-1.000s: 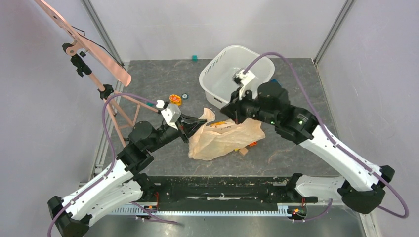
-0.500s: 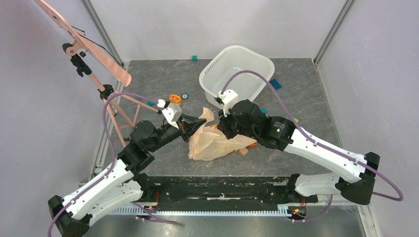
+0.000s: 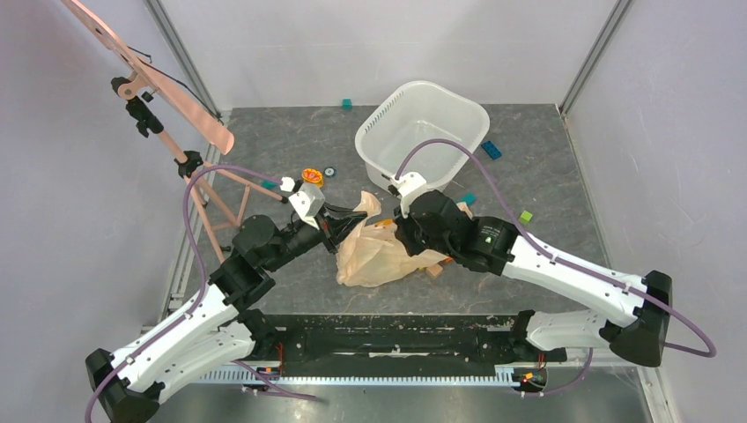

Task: Take the fake fruits out of the plastic bag
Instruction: Adjust the plastic bag at the center of the board.

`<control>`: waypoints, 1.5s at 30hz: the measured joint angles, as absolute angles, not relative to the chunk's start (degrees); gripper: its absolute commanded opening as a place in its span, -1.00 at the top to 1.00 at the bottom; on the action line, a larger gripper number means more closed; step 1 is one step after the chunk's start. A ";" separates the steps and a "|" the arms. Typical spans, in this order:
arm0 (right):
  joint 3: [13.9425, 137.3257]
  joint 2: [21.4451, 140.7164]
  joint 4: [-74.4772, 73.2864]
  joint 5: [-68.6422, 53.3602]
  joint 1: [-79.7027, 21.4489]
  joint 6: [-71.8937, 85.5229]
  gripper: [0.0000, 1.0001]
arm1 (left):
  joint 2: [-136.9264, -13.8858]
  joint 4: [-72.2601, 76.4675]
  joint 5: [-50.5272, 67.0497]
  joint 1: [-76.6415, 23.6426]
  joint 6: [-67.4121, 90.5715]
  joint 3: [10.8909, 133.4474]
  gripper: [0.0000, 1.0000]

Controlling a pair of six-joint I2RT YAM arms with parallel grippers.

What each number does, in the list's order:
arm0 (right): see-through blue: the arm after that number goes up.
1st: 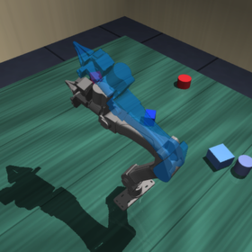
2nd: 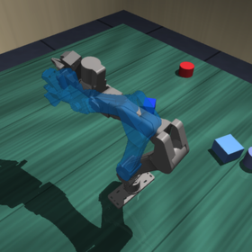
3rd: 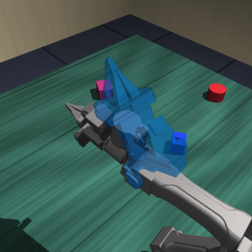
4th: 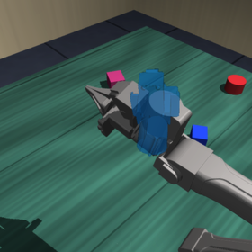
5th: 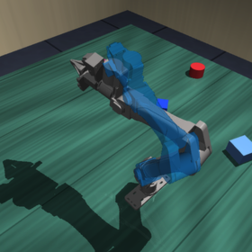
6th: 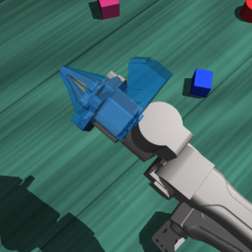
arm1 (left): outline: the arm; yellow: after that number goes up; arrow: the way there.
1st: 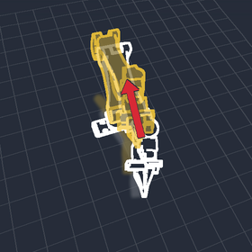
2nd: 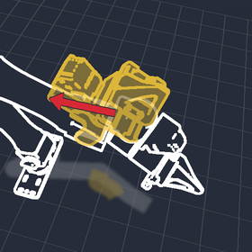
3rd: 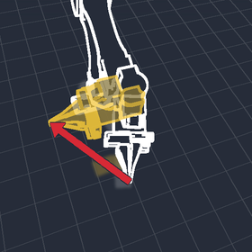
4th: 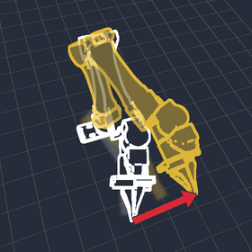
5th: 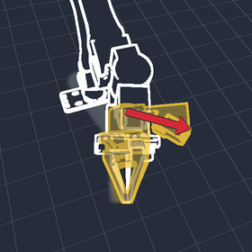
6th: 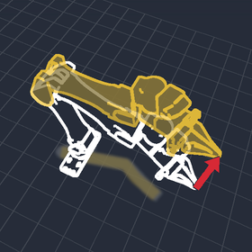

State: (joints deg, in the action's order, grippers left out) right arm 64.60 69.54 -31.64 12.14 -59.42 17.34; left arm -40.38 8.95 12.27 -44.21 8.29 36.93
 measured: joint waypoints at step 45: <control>37.98 55.07 -11.49 12.34 -53.98 23.18 1.00 | -47.37 -38.28 -14.28 -44.21 23.64 70.63 -0.99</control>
